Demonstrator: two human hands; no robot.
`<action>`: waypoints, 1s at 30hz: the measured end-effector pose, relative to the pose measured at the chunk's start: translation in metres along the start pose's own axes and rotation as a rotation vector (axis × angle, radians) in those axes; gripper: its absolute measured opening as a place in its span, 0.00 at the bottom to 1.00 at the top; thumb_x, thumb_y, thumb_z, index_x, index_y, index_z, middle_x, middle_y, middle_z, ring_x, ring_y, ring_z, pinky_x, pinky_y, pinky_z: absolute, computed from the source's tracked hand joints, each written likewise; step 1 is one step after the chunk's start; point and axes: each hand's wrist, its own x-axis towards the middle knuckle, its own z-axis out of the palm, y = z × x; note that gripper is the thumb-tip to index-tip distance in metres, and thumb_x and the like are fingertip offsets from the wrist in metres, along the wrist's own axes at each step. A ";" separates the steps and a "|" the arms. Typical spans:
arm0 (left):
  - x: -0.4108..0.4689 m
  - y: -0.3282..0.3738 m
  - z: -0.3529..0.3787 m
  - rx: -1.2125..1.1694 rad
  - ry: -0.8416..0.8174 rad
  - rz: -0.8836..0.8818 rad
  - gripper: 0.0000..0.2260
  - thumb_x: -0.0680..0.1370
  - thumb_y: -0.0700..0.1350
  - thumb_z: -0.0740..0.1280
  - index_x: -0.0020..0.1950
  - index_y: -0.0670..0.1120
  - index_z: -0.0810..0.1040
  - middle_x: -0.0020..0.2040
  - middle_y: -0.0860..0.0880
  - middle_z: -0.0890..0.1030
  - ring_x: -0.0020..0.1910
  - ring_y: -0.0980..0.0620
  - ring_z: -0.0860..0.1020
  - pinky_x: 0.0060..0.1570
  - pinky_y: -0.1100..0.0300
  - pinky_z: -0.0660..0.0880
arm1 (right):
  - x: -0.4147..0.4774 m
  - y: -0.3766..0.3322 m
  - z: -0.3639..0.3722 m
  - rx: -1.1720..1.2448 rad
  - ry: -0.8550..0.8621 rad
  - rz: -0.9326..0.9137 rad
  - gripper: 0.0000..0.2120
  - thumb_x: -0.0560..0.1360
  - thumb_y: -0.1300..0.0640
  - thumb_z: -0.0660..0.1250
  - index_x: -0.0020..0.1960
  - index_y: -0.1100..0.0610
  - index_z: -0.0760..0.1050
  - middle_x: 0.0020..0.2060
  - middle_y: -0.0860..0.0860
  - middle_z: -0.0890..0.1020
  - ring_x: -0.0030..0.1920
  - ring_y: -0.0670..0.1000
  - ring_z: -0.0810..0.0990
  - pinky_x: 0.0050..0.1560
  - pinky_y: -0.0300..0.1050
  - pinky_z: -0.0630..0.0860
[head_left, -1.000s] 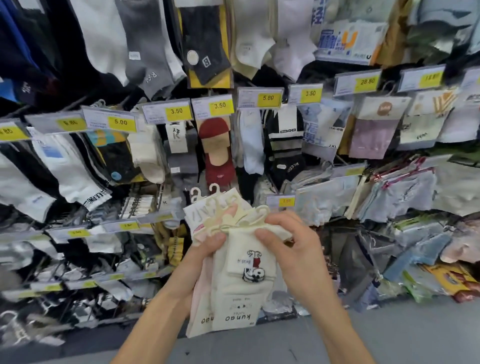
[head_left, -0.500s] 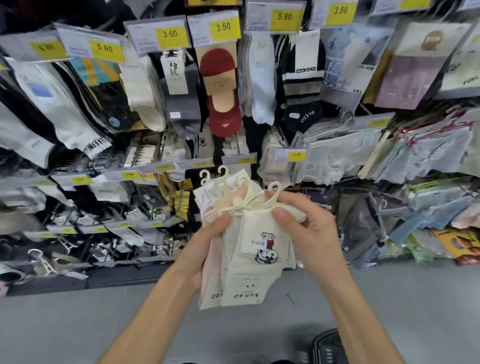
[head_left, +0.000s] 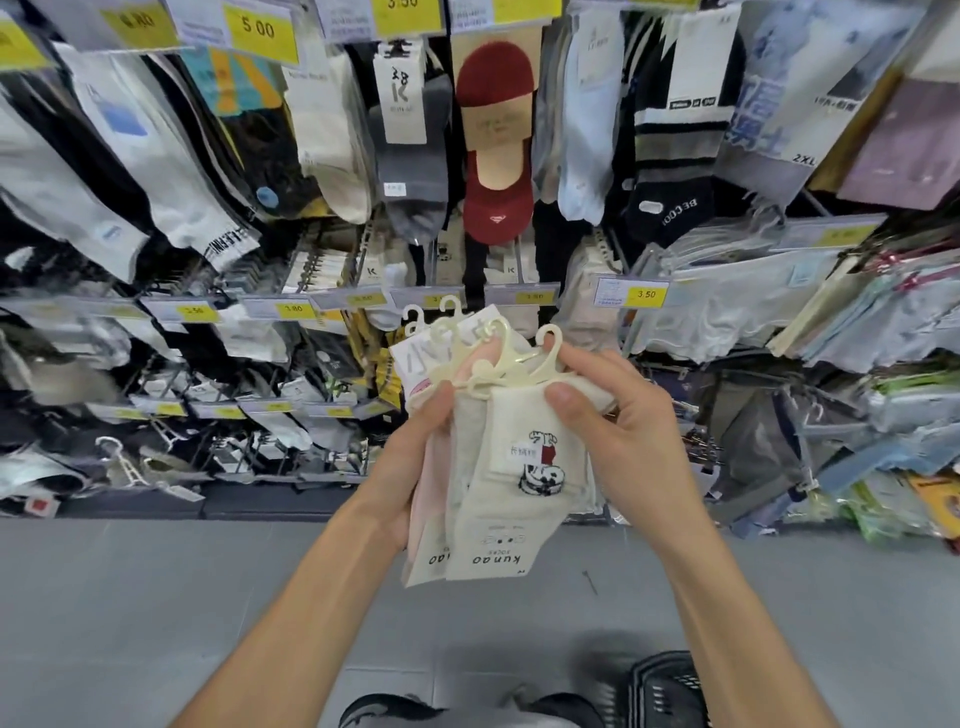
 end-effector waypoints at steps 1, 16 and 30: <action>0.000 0.002 -0.002 -0.005 -0.001 0.006 0.26 0.64 0.60 0.79 0.59 0.51 0.85 0.60 0.42 0.83 0.58 0.42 0.82 0.51 0.47 0.80 | 0.002 0.000 0.003 0.020 -0.005 -0.015 0.17 0.79 0.58 0.67 0.63 0.40 0.77 0.52 0.58 0.77 0.51 0.48 0.77 0.51 0.38 0.75; 0.014 0.052 -0.068 -0.026 -0.085 0.096 0.26 0.67 0.59 0.77 0.63 0.53 0.82 0.64 0.44 0.81 0.62 0.44 0.80 0.53 0.49 0.80 | 0.063 0.017 0.068 -0.412 -0.064 -0.110 0.16 0.77 0.56 0.70 0.64 0.52 0.78 0.55 0.44 0.70 0.59 0.45 0.71 0.60 0.38 0.70; 0.085 0.064 -0.161 -0.104 0.160 -0.066 0.29 0.68 0.56 0.78 0.66 0.46 0.79 0.65 0.39 0.79 0.65 0.38 0.77 0.64 0.42 0.72 | 0.119 0.088 0.127 -0.710 -0.072 -0.105 0.14 0.77 0.53 0.68 0.58 0.60 0.80 0.48 0.50 0.71 0.53 0.53 0.68 0.53 0.38 0.64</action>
